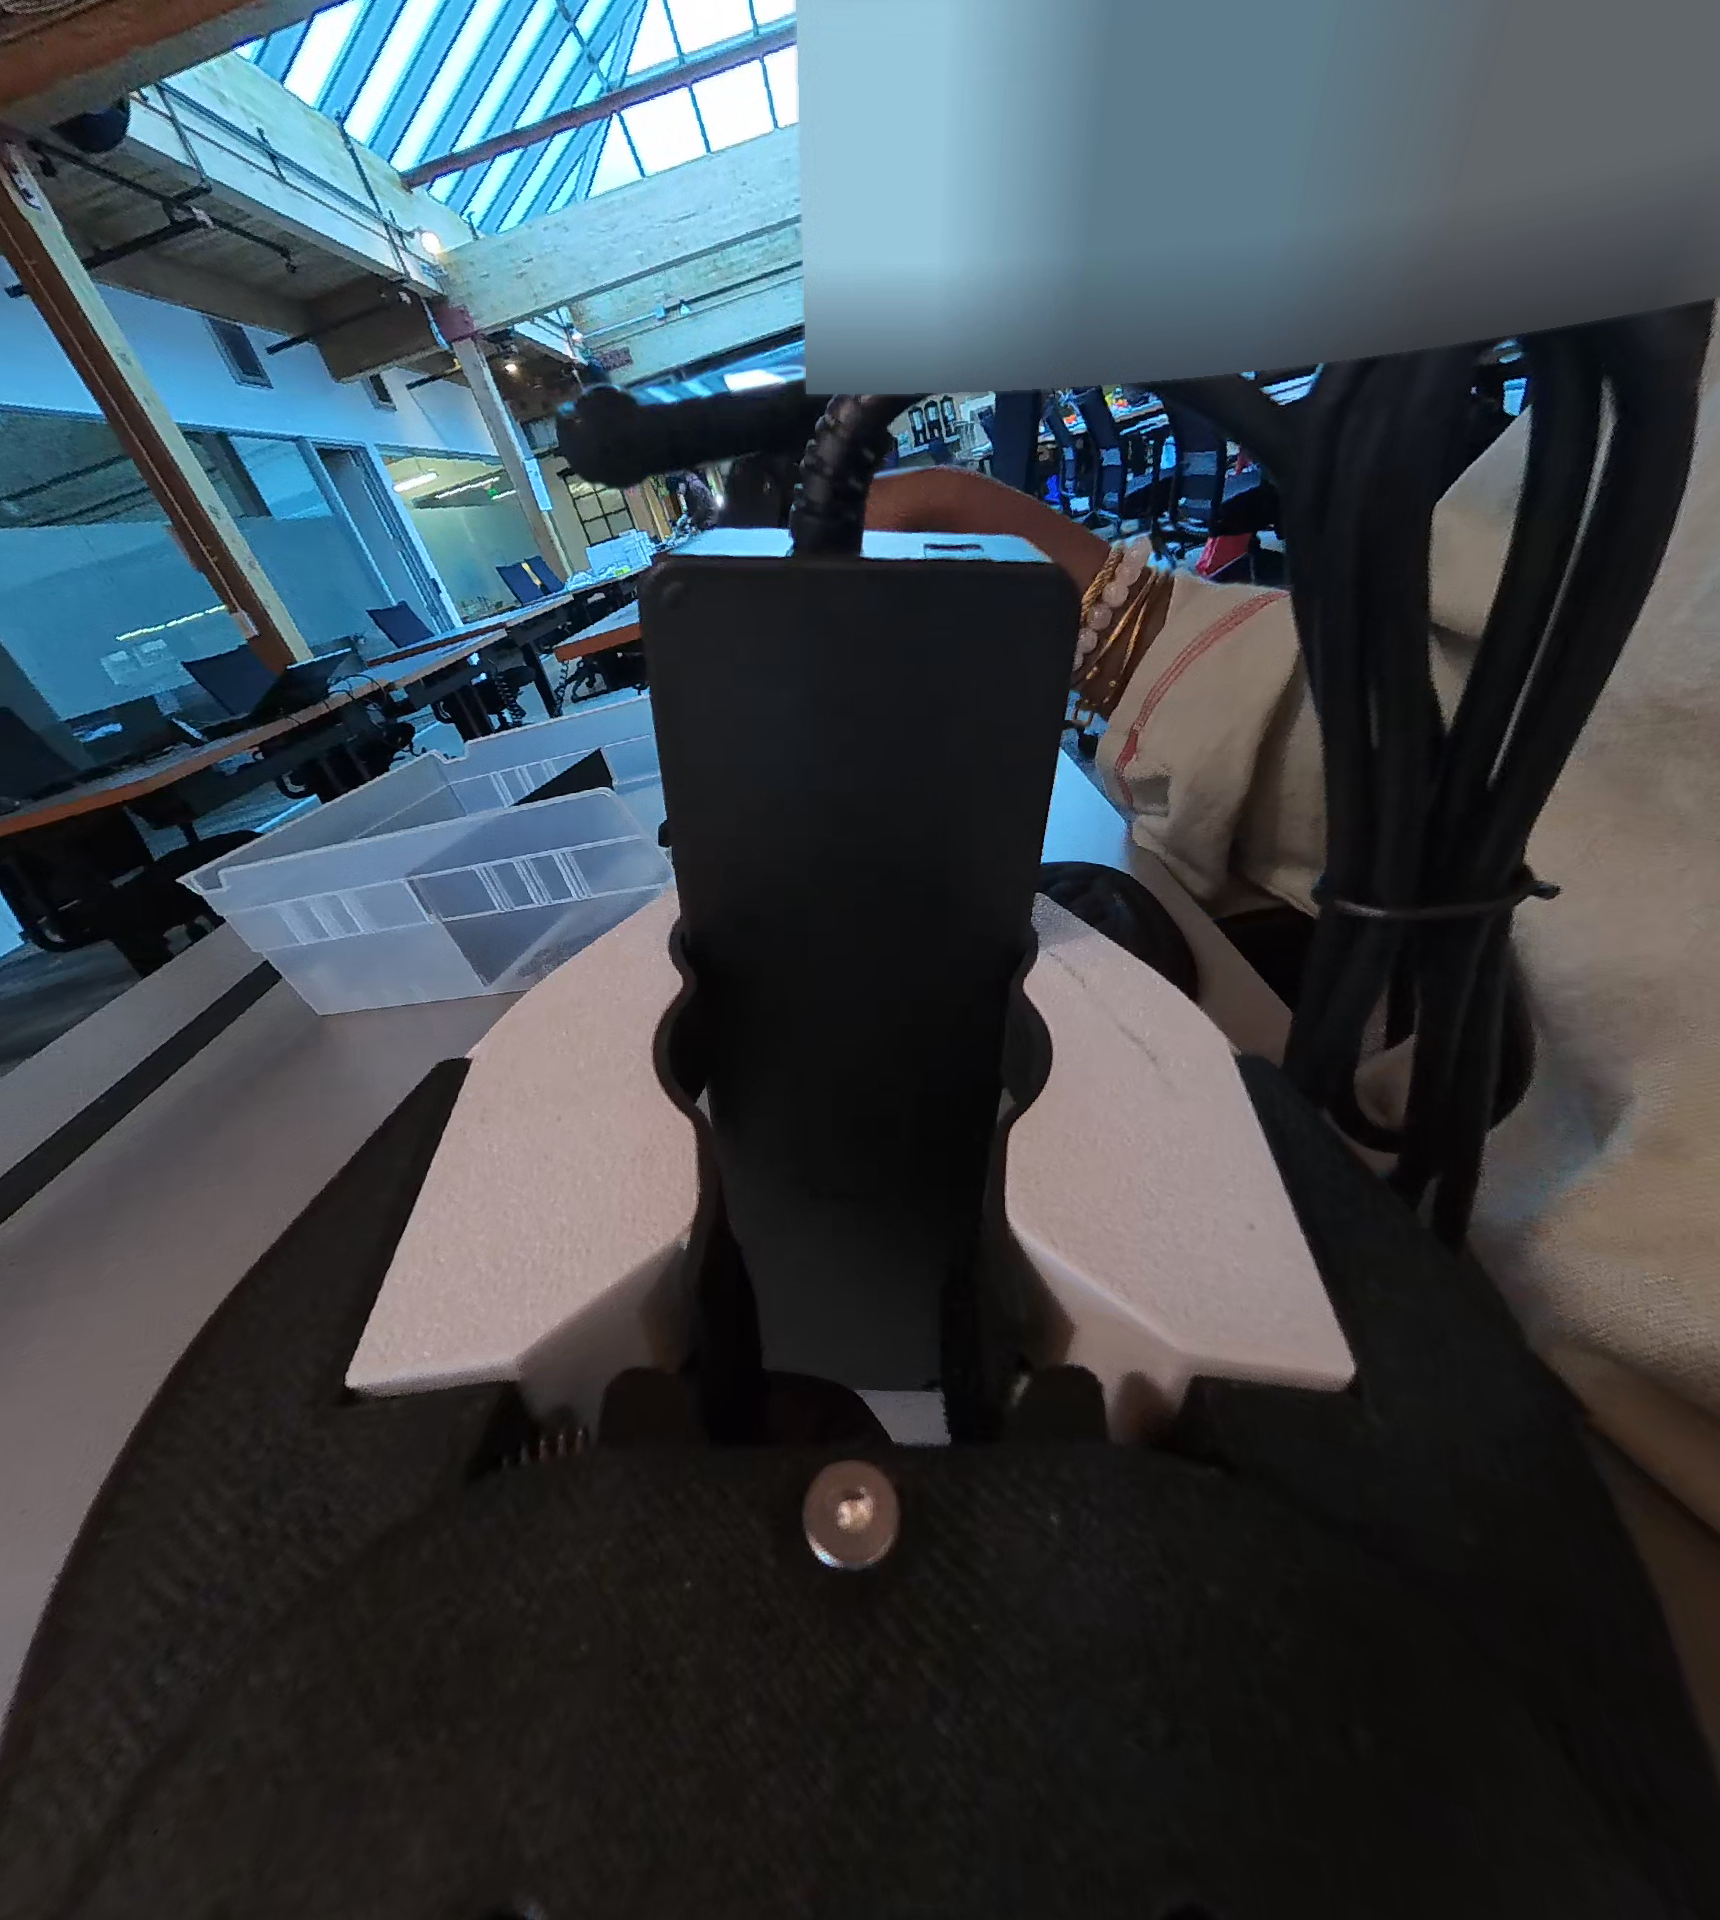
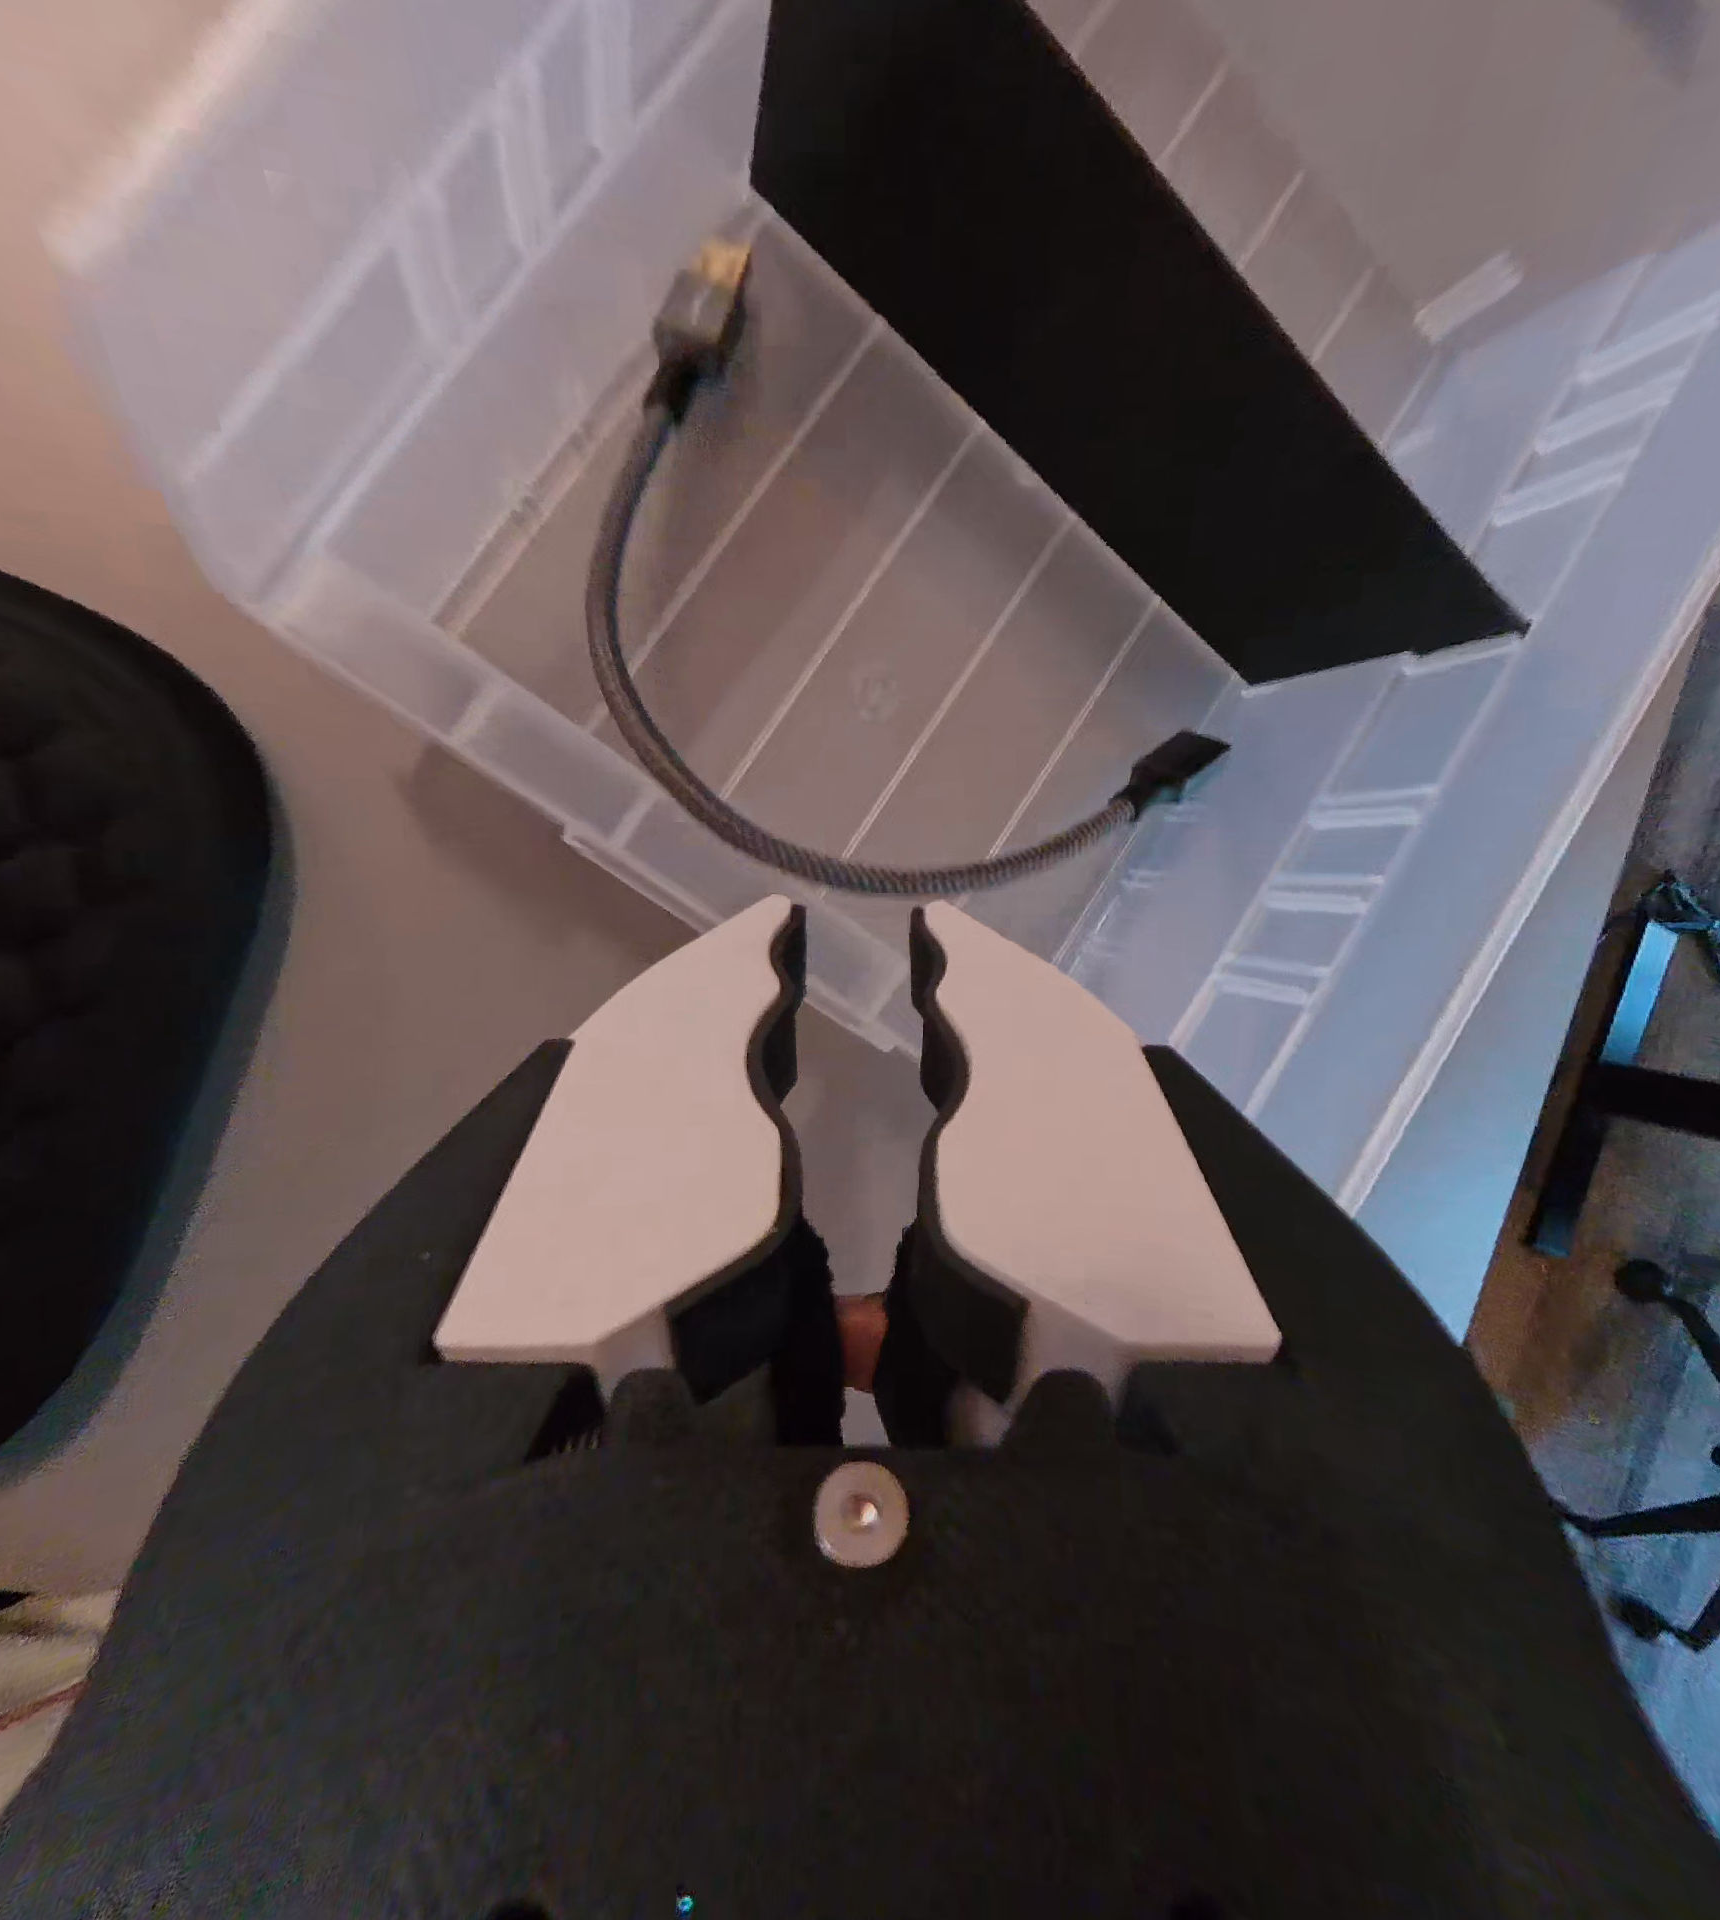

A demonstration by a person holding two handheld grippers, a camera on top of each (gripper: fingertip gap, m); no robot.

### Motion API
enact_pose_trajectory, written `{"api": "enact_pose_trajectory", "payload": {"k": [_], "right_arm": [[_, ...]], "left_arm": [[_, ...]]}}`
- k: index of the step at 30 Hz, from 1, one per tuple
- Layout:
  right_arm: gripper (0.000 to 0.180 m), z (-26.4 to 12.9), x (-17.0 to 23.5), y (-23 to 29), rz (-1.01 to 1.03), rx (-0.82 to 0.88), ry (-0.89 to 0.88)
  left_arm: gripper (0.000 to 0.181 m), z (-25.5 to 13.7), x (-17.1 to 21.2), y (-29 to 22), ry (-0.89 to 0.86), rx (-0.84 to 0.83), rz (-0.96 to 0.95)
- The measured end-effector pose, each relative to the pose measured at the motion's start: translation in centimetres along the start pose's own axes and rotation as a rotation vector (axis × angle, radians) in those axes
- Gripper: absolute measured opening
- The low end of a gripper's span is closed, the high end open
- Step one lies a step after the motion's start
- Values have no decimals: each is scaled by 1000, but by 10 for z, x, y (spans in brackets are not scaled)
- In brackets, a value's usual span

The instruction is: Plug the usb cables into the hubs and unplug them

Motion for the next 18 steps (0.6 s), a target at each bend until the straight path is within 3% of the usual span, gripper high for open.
{"api": "enact_pose_trajectory", "payload": {"k": [9, 11, 15, 18], "right_arm": [[15, 5, -9, 3, 33, -40, -91], [20, -13, -40, 30, -97, -119, -338], [34, -87, -92, 143, -490, -520, -913], [39, -120, -96, 217, -700, -751, -1135]], "left_arm": [[55, -1, -1, 2, -8, -14, -13], [55, -1, -1, 4, -9, -15, -26], [55, -1, -1, 4, -10, -12, -31], [55, 0, -1, 3, -10, -12, -22]]}}
Point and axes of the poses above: each gripper's, where its closed fingertips meet, z out along the fingers, x out of its underside, y = z × x across the jaws, the point moved 3 cm from there along -z, back along the fingers, and after that the axes turned 2 degrees about -x, right-handed, at the moved point
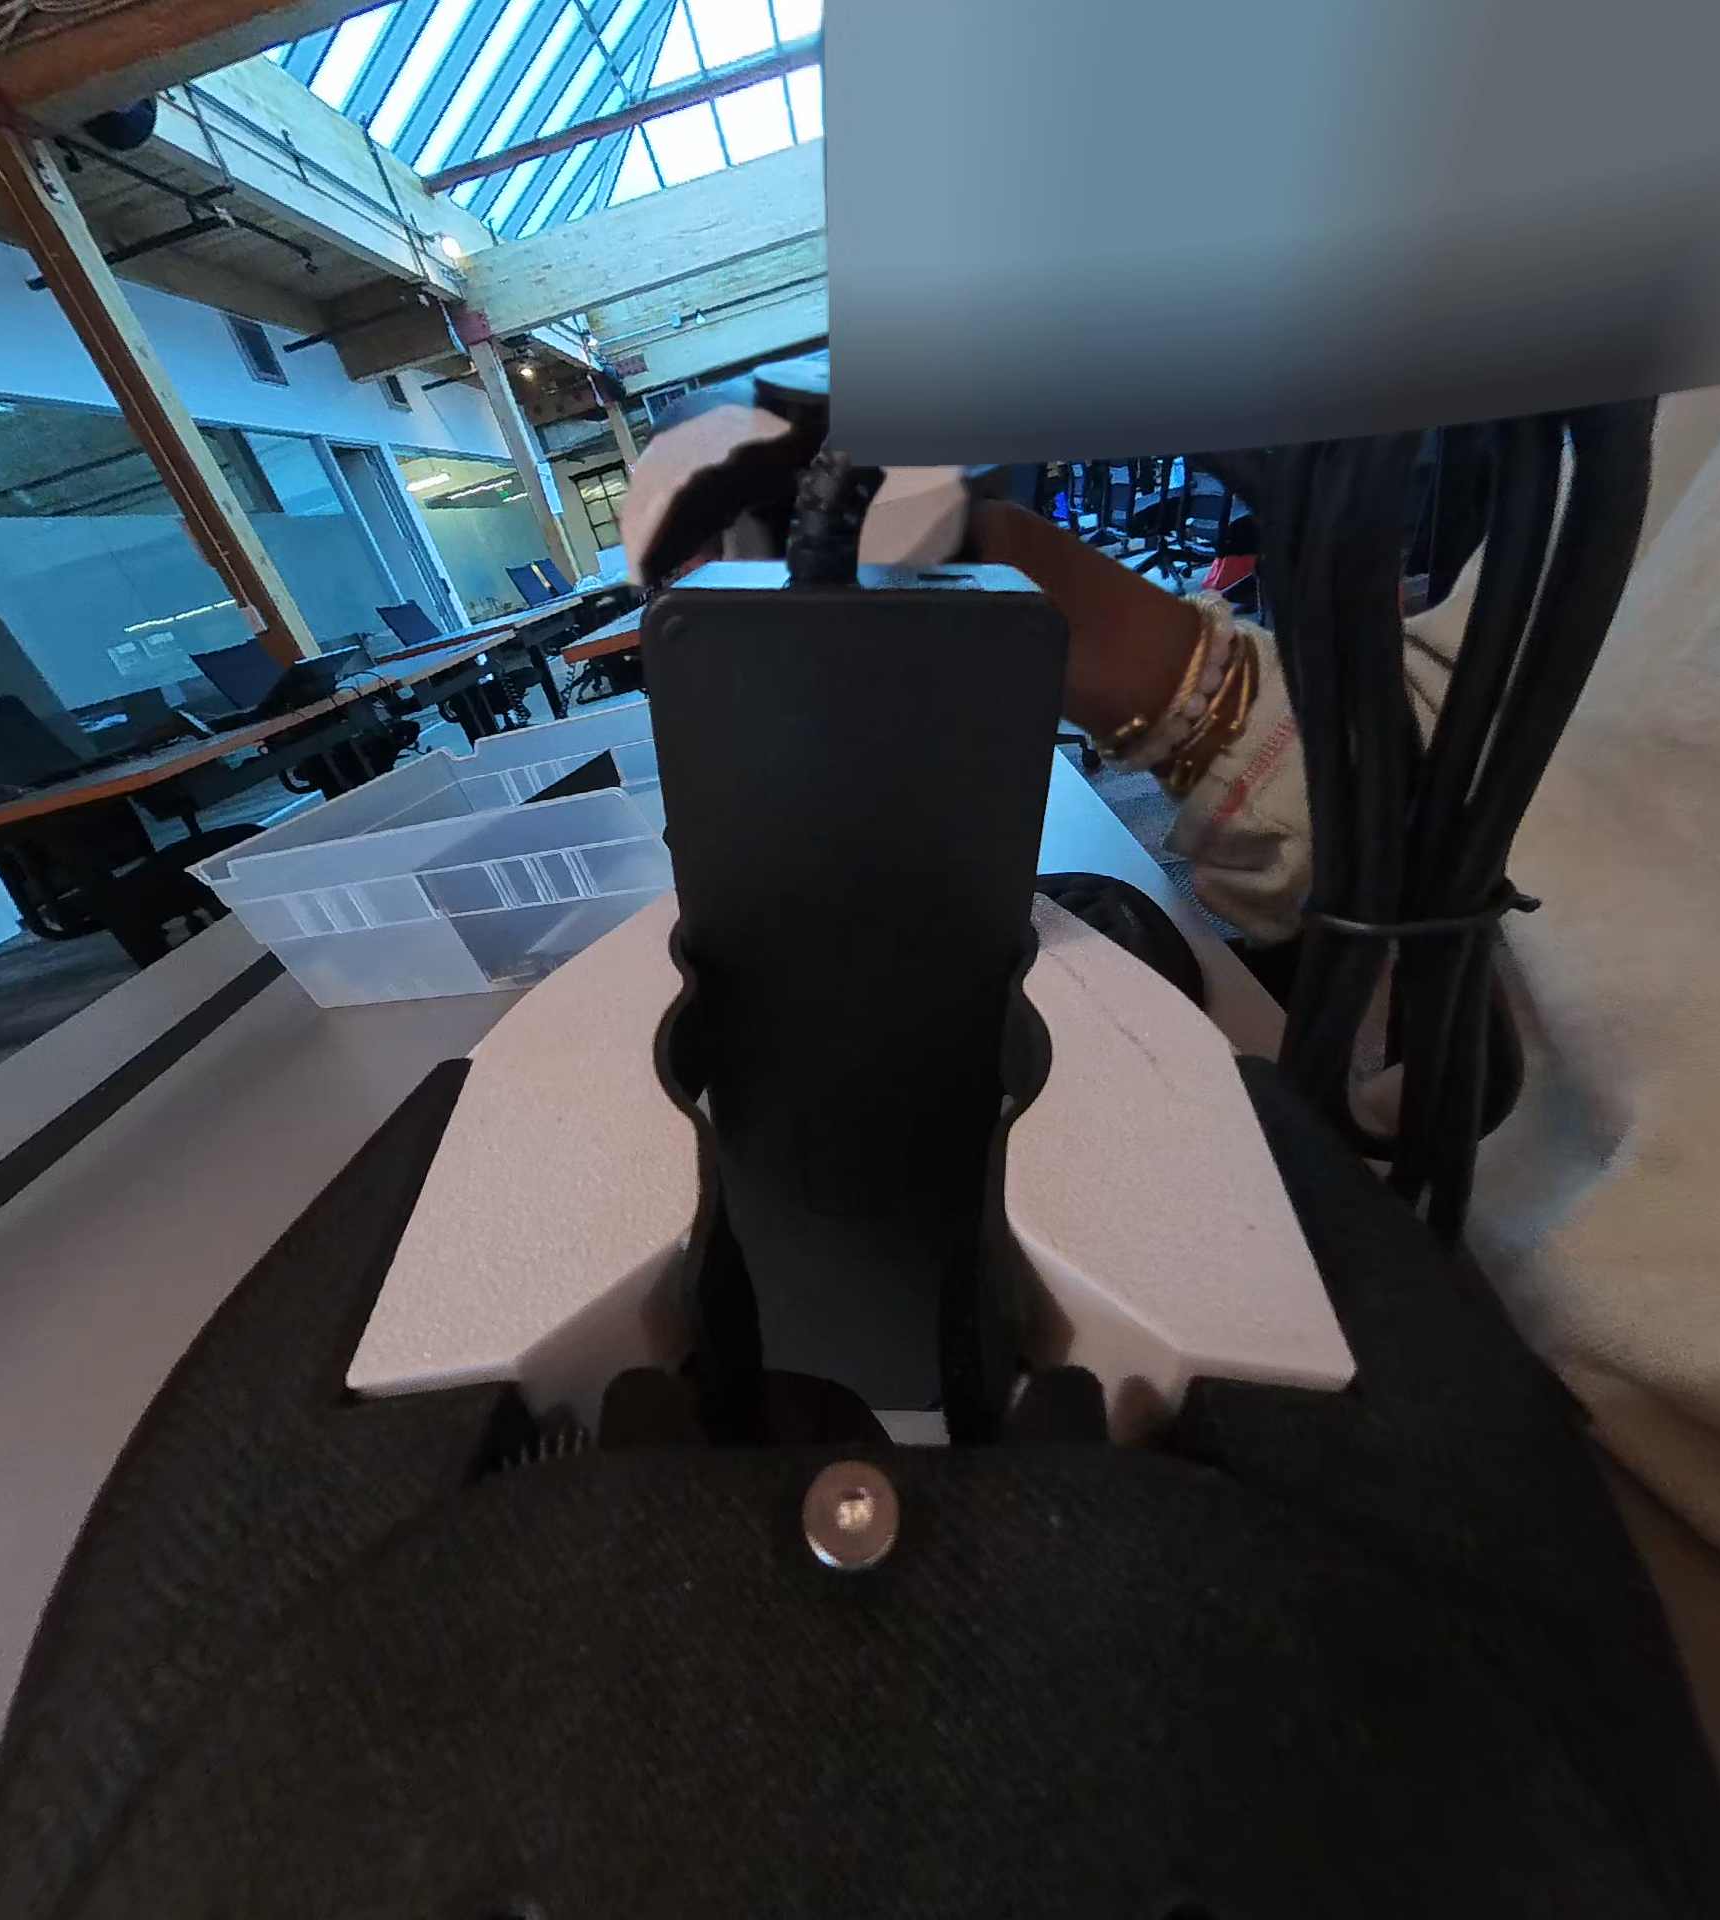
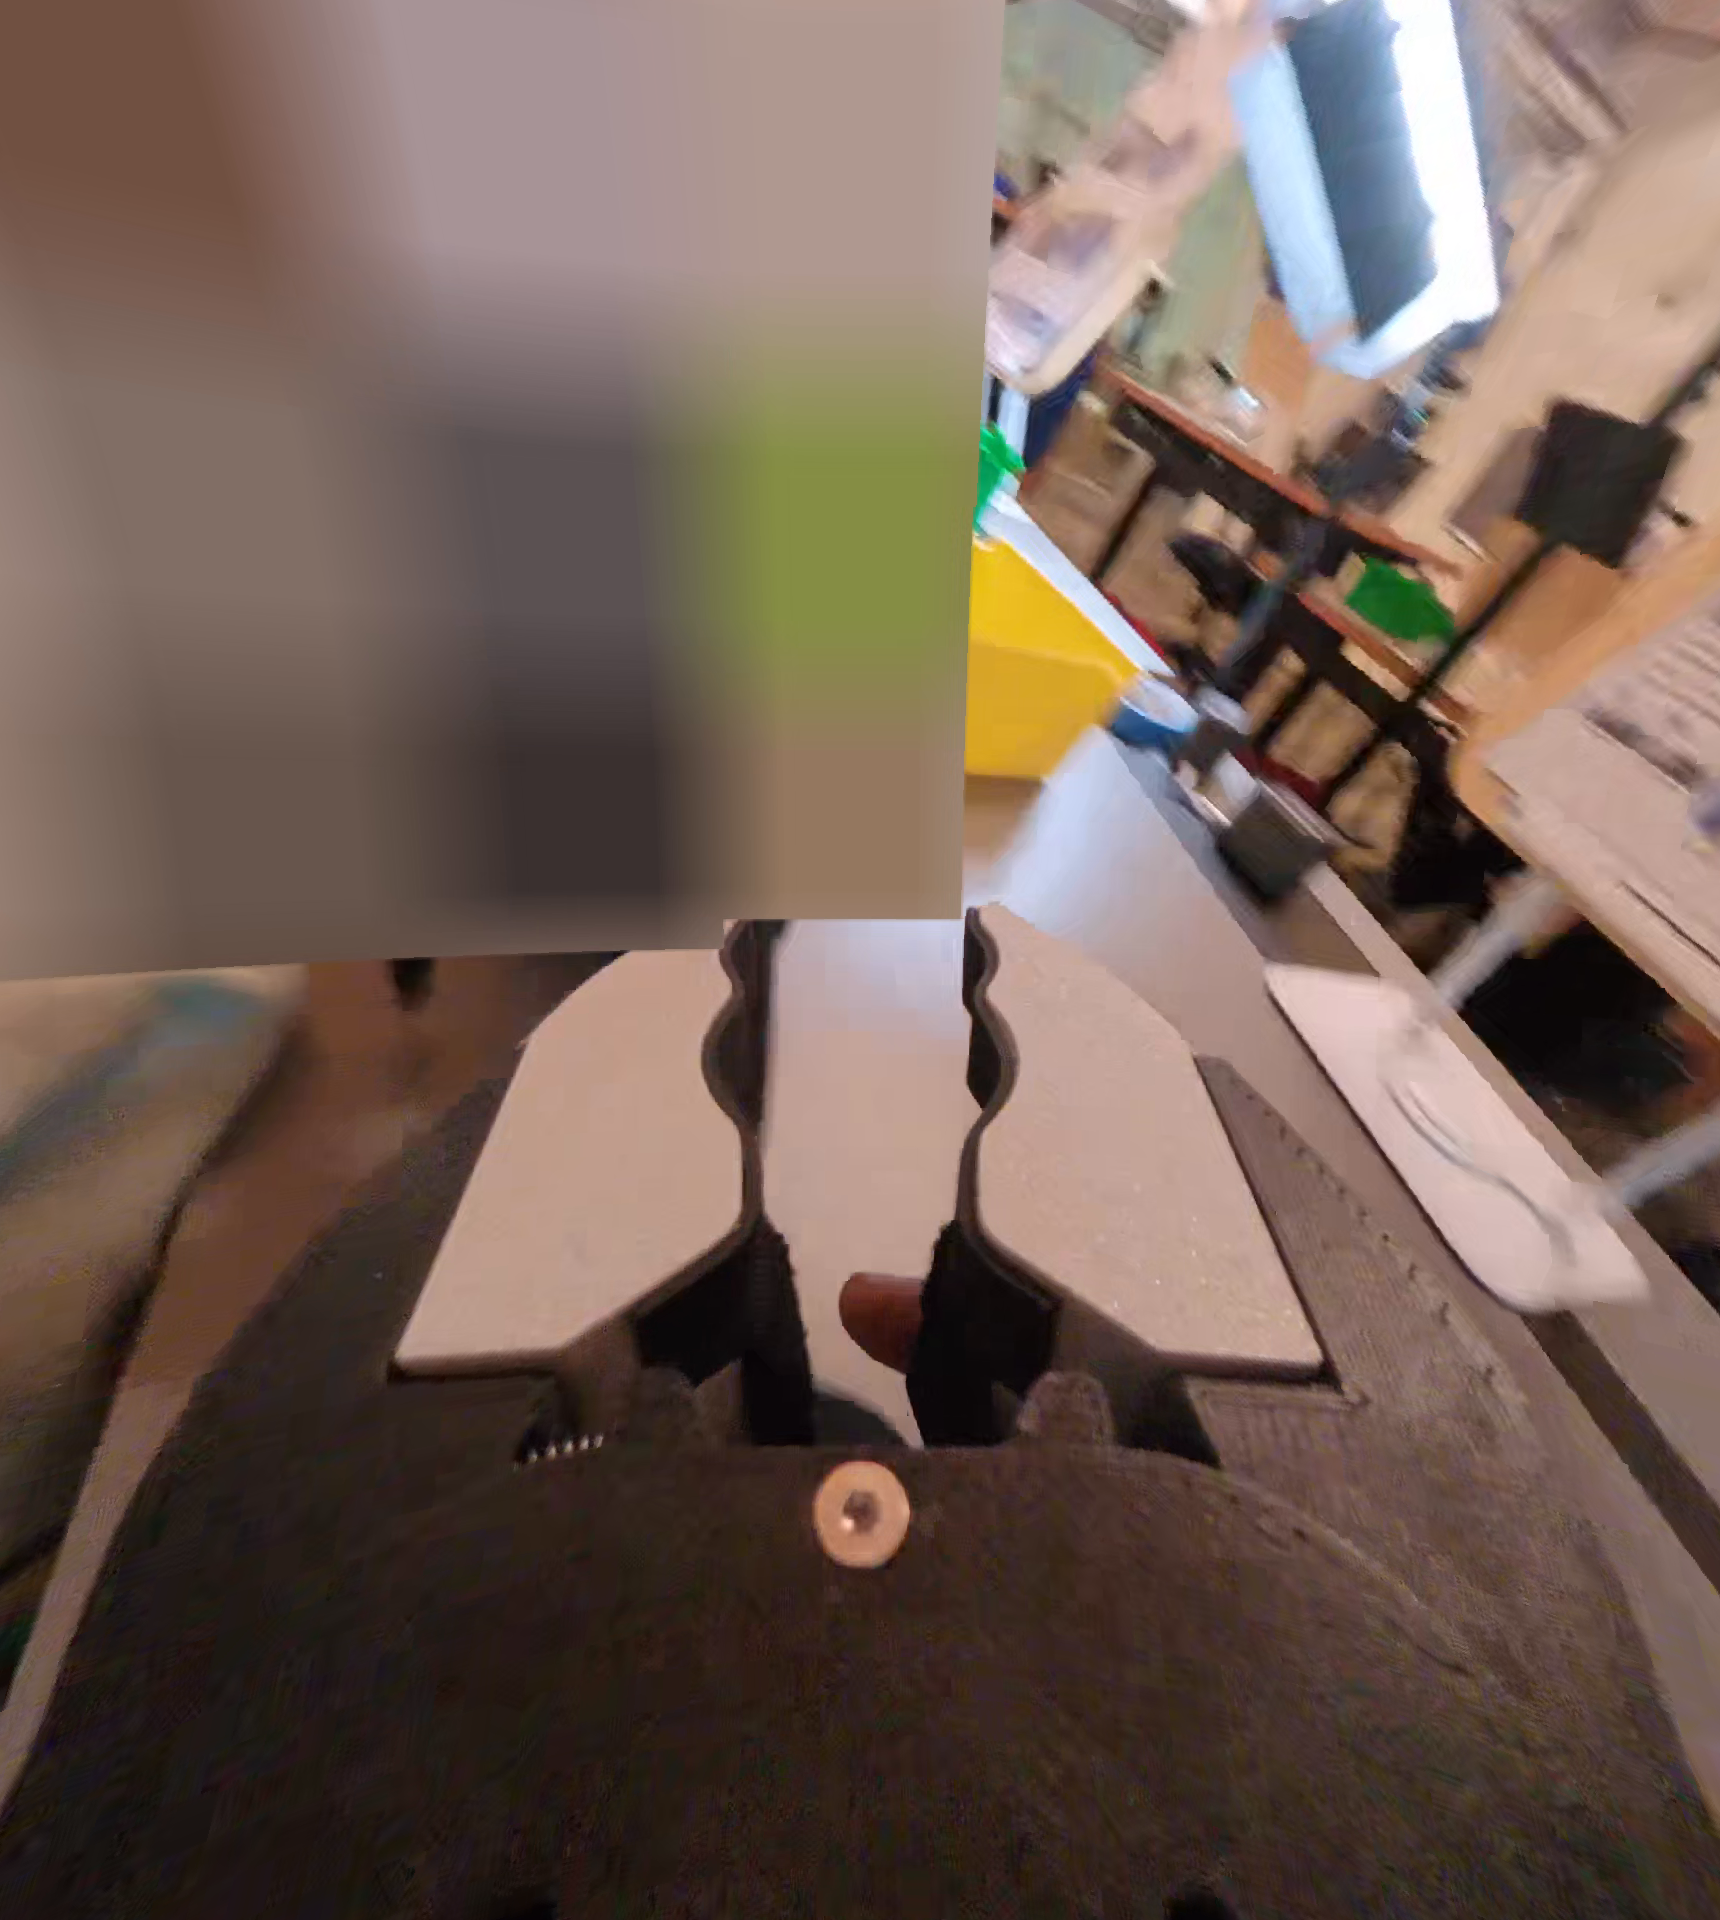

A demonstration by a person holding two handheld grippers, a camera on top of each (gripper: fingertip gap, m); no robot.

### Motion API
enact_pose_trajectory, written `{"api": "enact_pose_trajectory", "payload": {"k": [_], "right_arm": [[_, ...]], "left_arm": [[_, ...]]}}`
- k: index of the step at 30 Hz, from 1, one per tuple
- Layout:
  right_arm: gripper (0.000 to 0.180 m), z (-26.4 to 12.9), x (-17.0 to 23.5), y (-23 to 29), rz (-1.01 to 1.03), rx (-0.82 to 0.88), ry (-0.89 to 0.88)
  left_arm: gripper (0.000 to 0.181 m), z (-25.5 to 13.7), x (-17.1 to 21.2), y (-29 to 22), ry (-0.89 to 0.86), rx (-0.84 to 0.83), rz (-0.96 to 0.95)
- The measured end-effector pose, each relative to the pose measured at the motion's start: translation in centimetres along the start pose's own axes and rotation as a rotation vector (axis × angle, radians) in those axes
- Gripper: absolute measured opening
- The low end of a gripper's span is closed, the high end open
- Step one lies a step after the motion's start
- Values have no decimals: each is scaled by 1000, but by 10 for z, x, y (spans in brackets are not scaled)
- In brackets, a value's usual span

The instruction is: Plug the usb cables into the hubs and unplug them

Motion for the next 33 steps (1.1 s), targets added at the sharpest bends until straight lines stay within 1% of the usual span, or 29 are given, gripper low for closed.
{"api": "enact_pose_trajectory", "payload": {"k": [3, 6, 8, 11, 14, 17, 20, 23, 26, 29, 30, 31, 33], "right_arm": [[35, 33, -7, 16, -3, -101, -14], [23, 46, -11, 15, 6, -106, -85], [22, 51, -6, 19, 15, -144, -78], [24, 55, -1, 23, -11, -161, -52], [17, 55, -1, 23, -28, -150, -47], [16, 57, -2, 24, -33, -147, -46], [16, 59, -4, 27, -27, -177, -59], [16, 61, -5, 29, -18, -200, -73], [16, 60, -5, 29, -30, -191, -78], [23, 63, -3, 32, -45, -197, -53], [22, 64, -2, 31, -49, -191, -49], [16, 64, -3, 30, -52, -180, -52], [16, 64, -2, 30, -39, -187, -50]], "left_arm": [[54, -1, 0, -1, -1, 2, 0], [55, 0, 0, -2, -4, 11, 2], [55, -1, -3, -2, -17, 15, -7], [55, -1, -4, -1, -25, 10, -20], [56, -1, -4, -1, -25, 8, -22], [56, -2, -8, -2, -49, 12, -34], [64, -4, -17, -3, -112, 12, -31], [59, -4, -17, -9, -89, 27, 32], [58, -4, -17, -9, -70, 28, 35], [58, -4, -17, -8, -64, 26, 27], [58, -4, -17, -8, -63, 25, 27], [58, -4, -17, -8, -63, 31, 29], [58, -5, -17, -9, -61, 27, 36]]}}
Point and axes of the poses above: each gripper's, where its closed fingertips meet, z out along the fingers, x out of its underside, y = z × x across the jaws, the point moved 3 cm from there along -z, back along the fingers, and after that the axes turned 2 degrees about -x, right-handed, at the moved point
